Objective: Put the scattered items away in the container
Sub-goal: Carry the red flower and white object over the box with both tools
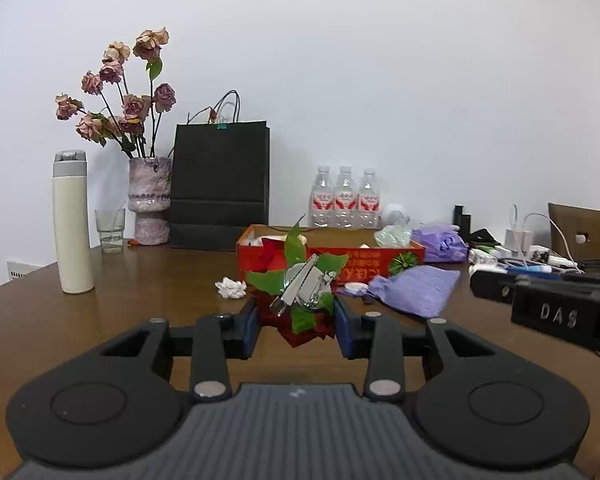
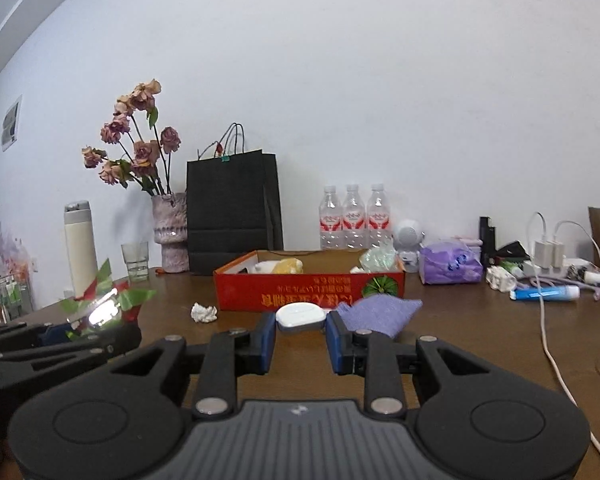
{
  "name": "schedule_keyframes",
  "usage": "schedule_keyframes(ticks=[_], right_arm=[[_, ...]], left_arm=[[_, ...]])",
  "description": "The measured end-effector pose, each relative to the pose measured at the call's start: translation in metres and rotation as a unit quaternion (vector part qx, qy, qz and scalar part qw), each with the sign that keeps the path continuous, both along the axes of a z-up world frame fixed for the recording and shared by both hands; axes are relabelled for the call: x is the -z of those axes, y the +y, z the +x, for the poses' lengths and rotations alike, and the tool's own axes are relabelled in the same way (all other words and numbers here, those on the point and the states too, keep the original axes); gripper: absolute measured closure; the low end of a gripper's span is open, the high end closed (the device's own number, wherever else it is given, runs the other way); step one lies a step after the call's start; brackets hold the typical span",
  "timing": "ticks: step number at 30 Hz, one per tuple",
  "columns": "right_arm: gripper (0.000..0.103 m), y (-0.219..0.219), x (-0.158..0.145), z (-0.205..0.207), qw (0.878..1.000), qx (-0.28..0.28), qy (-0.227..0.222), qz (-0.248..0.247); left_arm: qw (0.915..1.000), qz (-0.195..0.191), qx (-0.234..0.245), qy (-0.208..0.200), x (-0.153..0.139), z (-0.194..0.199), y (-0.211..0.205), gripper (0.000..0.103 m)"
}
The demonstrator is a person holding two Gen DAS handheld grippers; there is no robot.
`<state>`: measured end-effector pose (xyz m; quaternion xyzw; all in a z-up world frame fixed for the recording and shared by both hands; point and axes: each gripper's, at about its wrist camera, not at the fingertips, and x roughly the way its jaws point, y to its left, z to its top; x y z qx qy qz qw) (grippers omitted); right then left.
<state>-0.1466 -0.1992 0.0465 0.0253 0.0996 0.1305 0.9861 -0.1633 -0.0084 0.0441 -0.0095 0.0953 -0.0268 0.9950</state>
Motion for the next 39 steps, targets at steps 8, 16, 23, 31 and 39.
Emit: schedule_keyframes(ticks=[8, 16, 23, 31, 39], right_arm=[[0.077, 0.001, 0.001, -0.014, 1.0, -0.004, -0.007, 0.007], [0.077, 0.001, -0.023, 0.028, 1.0, -0.011, -0.007, 0.012], [0.077, -0.001, -0.062, 0.138, 0.999, -0.028, 0.018, 0.024], [0.077, 0.017, -0.106, 0.326, 0.987, -0.033, 0.154, 0.0], [0.077, 0.036, -0.084, 0.449, 0.944, -0.013, 0.327, -0.043]], left_arm=[[0.9998, -0.012, 0.004, -0.012, -0.008, -0.003, 0.002, 0.065], [0.9986, -0.039, 0.021, -0.027, -0.037, 0.048, 0.013, 0.065], [0.999, -0.033, 0.028, 0.012, -0.073, 0.166, 0.023, 0.065], [0.9863, -0.028, 0.014, 0.162, -0.102, 0.343, 0.041, 0.065], [0.9341, -0.009, 0.028, 0.356, -0.074, 0.452, 0.037, 0.067]])
